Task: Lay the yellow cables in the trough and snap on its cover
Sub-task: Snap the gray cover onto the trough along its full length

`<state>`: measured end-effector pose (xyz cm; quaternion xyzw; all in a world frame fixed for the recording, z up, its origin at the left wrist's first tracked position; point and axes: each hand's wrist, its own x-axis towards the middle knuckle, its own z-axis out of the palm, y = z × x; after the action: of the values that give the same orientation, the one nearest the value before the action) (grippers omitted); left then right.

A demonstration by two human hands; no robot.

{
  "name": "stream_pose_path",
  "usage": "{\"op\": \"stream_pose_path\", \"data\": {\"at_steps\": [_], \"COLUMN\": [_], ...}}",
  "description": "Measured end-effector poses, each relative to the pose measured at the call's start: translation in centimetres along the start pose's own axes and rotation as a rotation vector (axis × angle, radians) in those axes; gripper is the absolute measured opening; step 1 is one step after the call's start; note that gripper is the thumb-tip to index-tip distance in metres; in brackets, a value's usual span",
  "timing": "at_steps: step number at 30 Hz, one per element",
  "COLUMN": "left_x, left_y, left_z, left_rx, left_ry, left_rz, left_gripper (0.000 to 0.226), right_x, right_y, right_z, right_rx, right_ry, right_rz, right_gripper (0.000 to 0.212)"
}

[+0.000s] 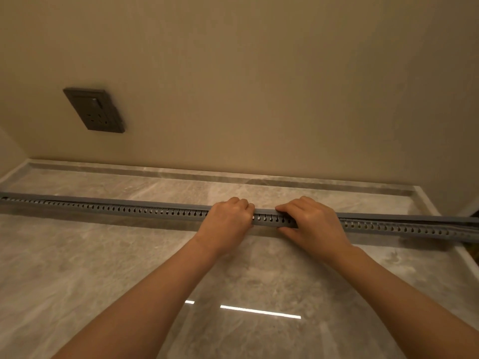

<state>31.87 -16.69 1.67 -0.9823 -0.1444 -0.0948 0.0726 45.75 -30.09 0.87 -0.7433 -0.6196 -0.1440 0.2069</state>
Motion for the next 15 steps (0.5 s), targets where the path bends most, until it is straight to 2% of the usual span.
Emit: {"op": "stream_pose_path", "data": {"at_steps": [15], "left_x": [0.88], "left_y": [0.87], "left_z": [0.03], "left_rx": [-0.057], "left_ry": [0.028], "left_rz": [-0.023], "left_gripper": [0.021], "right_x": [0.52], "right_y": [0.57], "right_z": [0.33], "right_rx": [0.042], "right_ry": [-0.02], "right_rz": [0.002], "right_gripper": [0.035]}}
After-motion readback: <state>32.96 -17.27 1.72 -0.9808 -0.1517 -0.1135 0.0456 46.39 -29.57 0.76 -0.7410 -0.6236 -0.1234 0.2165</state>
